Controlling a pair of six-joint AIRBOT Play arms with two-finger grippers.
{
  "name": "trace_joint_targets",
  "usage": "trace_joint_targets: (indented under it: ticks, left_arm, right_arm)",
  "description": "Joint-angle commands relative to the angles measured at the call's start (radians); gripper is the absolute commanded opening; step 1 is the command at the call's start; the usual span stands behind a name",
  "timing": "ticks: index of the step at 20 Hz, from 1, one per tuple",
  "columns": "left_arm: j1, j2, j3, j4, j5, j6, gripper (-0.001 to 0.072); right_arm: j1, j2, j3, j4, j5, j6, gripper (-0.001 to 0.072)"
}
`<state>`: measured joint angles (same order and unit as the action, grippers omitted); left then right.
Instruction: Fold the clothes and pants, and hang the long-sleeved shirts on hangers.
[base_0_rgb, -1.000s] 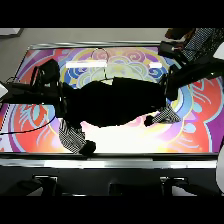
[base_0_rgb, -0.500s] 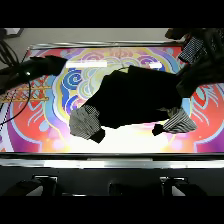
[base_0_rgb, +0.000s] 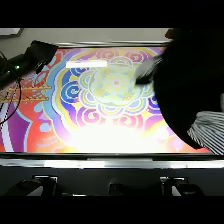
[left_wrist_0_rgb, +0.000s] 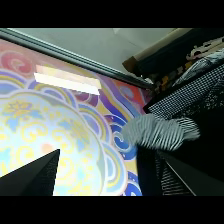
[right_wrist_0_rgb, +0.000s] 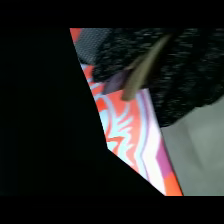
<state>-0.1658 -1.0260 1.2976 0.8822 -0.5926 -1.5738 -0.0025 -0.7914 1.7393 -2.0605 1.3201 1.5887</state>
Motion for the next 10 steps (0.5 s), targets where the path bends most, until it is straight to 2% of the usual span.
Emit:
trace_joint_targets:
  ticks: [1,6,10]
  left_arm:
    - [-0.035,0.003,0.0,0.001,0.001,-0.016,0.0712]
    - [-0.06,0.003,0.0,0.002,-0.002,-0.016,0.0712]
    - [-0.06,0.001,0.0,0.001,-0.002,-0.016,0.0711]
  right_arm:
    - [0.001,0.05,0.001,-0.401,-0.02,0.282,0.0018]
    - [0.001,0.0,0.0,-0.713,-0.024,0.474,0.0018]
    - [0.001,-0.077,0.001,-0.897,-0.134,0.531,0.0018]
